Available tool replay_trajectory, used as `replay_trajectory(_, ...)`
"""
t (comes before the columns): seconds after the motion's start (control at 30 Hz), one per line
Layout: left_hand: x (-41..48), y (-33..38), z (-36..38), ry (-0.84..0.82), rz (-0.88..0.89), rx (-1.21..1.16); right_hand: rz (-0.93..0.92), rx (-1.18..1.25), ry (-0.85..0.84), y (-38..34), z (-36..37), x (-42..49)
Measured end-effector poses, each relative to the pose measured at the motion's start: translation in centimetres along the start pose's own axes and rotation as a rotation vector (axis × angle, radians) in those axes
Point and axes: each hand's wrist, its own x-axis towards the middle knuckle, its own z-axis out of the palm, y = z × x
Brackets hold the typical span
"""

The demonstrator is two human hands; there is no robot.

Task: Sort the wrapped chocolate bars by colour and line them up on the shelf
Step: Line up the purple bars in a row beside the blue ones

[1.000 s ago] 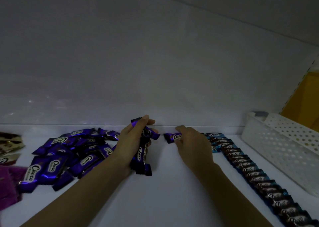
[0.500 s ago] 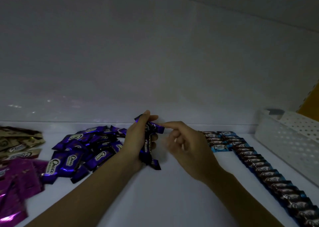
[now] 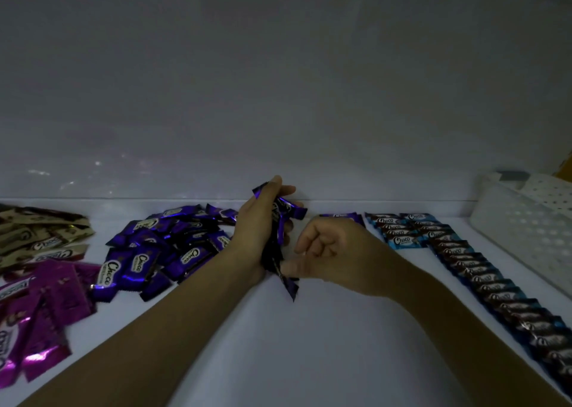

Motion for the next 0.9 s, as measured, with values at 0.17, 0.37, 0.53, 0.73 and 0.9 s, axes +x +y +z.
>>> replay_trajectory(0.17, 0.0, -0.1, -0.1, -0.014, 0.015, 0.003, -0.030, -0.150, -0.082, 0.3, 1.0, -0.2)
replay_trajectory(0.37, 0.1, -0.1, -0.3, 0.003, 0.001, -0.021, -0.003, -0.026, -0.048, 0.6, -1.3, -0.1)
replay_trajectory(0.53, 0.3, -0.2, -0.2, -0.007, 0.003, -0.017, 0.061, 0.077, 0.142, 1.4, -2.4, 0.2)
replay_trajectory(0.73, 0.5, -0.3, -0.2, -0.021, -0.007, -0.048, 0.256, -0.142, 0.225, 3.1, -3.3, 0.4)
replay_trajectory(0.9, 0.5, -0.4, -0.1, -0.017, -0.003, -0.043, 0.429, -0.191, 0.150, 3.9, -4.2, -0.3)
